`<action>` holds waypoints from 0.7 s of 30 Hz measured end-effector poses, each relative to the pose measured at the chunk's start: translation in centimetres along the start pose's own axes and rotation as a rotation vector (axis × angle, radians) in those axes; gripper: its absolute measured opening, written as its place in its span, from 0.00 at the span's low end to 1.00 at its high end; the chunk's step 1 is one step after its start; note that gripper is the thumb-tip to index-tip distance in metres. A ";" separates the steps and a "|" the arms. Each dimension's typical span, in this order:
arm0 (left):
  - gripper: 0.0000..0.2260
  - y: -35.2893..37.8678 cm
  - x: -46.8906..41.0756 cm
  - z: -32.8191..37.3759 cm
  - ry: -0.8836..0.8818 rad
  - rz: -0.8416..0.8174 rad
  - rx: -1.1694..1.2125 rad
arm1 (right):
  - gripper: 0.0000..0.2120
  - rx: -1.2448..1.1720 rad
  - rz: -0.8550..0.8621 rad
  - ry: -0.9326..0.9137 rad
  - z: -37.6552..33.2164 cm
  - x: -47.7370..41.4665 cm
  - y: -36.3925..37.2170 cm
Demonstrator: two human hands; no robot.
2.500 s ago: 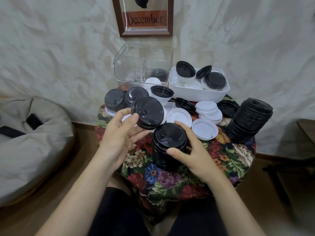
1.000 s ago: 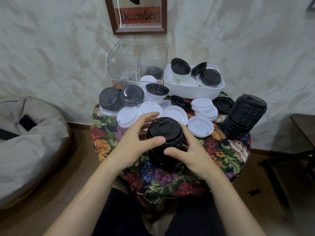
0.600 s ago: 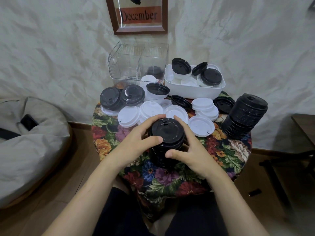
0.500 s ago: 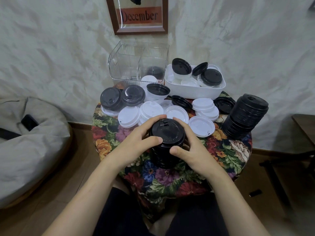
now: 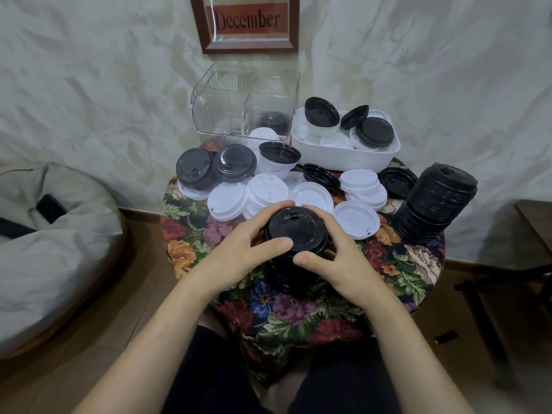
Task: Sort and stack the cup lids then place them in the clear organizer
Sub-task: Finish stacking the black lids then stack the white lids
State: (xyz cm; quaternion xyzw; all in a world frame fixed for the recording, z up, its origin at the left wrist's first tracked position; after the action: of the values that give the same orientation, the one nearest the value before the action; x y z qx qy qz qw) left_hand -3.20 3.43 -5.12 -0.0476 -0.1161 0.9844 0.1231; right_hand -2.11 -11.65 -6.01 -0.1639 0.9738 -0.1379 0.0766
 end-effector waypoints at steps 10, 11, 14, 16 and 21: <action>0.26 -0.3 -0.1 0.1 0.022 0.020 -0.096 | 0.42 0.016 -0.063 -0.014 -0.8 -0.3 0.2; 0.25 -0.2 0.0 0.1 0.023 0.017 -0.094 | 0.39 0.017 -0.064 -0.021 -0.9 -0.4 0.2; 0.23 -0.2 0.0 0.1 0.025 0.012 -0.104 | 0.35 0.002 -0.054 -0.040 -1.0 -0.5 0.5; 0.22 -0.1 0.0 0.1 0.019 0.005 -0.110 | 0.34 -0.014 -0.044 -0.042 -0.8 -0.5 0.5; 0.22 0.2 -0.2 -0.1 -0.003 -0.005 -0.088 | 0.34 -0.018 -0.032 -0.027 -0.2 -0.6 0.3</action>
State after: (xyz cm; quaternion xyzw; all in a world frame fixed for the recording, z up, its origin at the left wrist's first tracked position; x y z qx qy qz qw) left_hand -3.06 3.20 -5.24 -0.0512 -0.1594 0.9782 0.1229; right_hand -1.65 -11.15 -5.84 -0.1819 0.9712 -0.1279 0.0860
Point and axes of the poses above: each hand's wrist, its own x-axis away from the middle knuckle, its own y-axis out of the palm, z = x × y, the point moved 9 cm from there along -x, towards the middle knuckle, and after that the axes turned 5 degrees about z, right-handed, at the moved point
